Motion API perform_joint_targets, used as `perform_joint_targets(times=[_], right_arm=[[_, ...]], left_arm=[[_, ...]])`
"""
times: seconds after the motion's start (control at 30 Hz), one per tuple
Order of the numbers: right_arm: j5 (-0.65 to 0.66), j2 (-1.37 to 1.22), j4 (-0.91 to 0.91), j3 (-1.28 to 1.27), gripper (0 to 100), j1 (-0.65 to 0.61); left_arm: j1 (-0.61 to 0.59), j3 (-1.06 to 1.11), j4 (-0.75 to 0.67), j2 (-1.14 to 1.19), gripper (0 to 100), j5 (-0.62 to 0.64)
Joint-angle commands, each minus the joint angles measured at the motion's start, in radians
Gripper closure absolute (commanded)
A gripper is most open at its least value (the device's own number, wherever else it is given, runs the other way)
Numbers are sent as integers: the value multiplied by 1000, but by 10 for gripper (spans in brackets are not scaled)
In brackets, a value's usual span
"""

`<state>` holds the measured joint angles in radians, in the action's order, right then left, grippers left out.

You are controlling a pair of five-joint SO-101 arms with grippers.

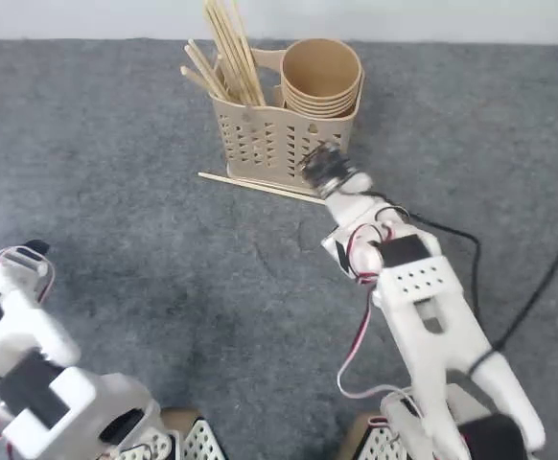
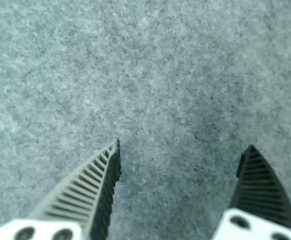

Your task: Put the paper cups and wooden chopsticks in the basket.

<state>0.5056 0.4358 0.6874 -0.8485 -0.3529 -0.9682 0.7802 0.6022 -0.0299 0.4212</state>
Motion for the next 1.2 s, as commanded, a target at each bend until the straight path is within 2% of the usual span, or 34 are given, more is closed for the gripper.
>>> perform_joint_targets(times=[0.0, 0.1, 0.2, 0.63, 0.73, 0.8, 0.9, 1.17], right_arm=[[235, -84, -125, 6, 879, 10], [376, -168, -211, 6, 879, 8], [448, -243, -278, 6, 882, 10], [446, -532, -653, 6, 883, 61], [445, -559, -688, 6, 884, 65], [439, -553, -687, 0, 908, 59], [368, -507, -696, -41, 996, 39], [331, -297, -696, -167, 991, 19]], left_arm=[[12, -36, 5, -9, 648, 5], [12, -36, 5, -8, 648, 5], [12, -39, 5, -5, 648, 5], [12, -39, 5, -3, 648, 5], [12, -39, 3, -3, 648, 5], [12, -39, 3, -3, 648, 5], [12, -41, 3, -3, 648, 5], [12, -41, 3, -3, 648, 5]])
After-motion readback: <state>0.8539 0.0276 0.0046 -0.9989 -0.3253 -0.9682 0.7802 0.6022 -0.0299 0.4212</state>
